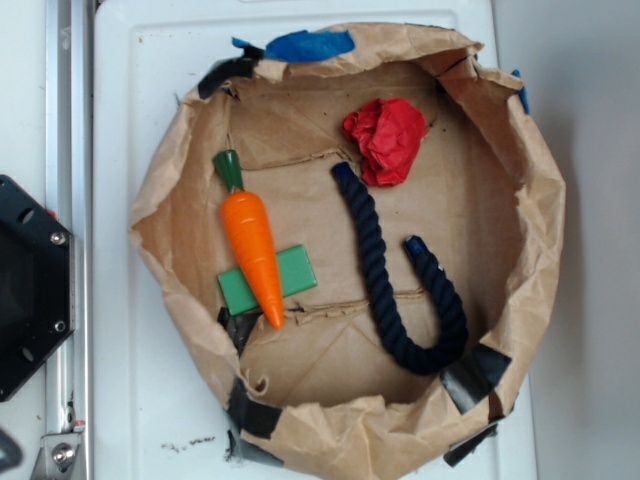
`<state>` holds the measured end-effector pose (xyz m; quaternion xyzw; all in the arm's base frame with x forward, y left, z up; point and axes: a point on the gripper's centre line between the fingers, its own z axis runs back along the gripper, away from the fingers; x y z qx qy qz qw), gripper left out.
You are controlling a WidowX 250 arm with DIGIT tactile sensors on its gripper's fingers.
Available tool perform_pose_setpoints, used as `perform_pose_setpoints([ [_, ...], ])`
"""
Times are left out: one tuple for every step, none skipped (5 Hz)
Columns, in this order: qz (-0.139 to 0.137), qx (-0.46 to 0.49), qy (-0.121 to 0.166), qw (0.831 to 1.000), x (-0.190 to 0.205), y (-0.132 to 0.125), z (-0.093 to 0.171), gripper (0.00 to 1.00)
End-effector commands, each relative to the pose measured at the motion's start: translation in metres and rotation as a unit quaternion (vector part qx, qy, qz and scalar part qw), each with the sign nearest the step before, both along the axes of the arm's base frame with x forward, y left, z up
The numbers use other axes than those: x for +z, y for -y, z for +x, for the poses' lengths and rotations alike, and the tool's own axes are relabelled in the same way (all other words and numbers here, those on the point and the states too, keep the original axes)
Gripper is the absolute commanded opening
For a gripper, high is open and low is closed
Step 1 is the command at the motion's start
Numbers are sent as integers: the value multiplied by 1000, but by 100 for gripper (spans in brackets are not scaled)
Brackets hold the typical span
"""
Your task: Grab the blue rope.
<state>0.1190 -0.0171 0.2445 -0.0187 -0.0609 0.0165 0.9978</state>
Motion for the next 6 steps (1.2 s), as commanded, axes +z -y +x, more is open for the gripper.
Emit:
perform_pose_setpoints([
  [0, 0, 0, 1000, 0, 0, 0, 100],
  [-13, -38, -2, 999, -5, 9, 42, 100],
  [-5, -60, -4, 998, -14, 25, 68, 100],
  [8, -145, -3, 989, -32, 38, 96, 100],
  [29, -203, -11, 979, -54, 38, 112, 100],
  [29, -203, -11, 979, -54, 38, 112, 100],
])
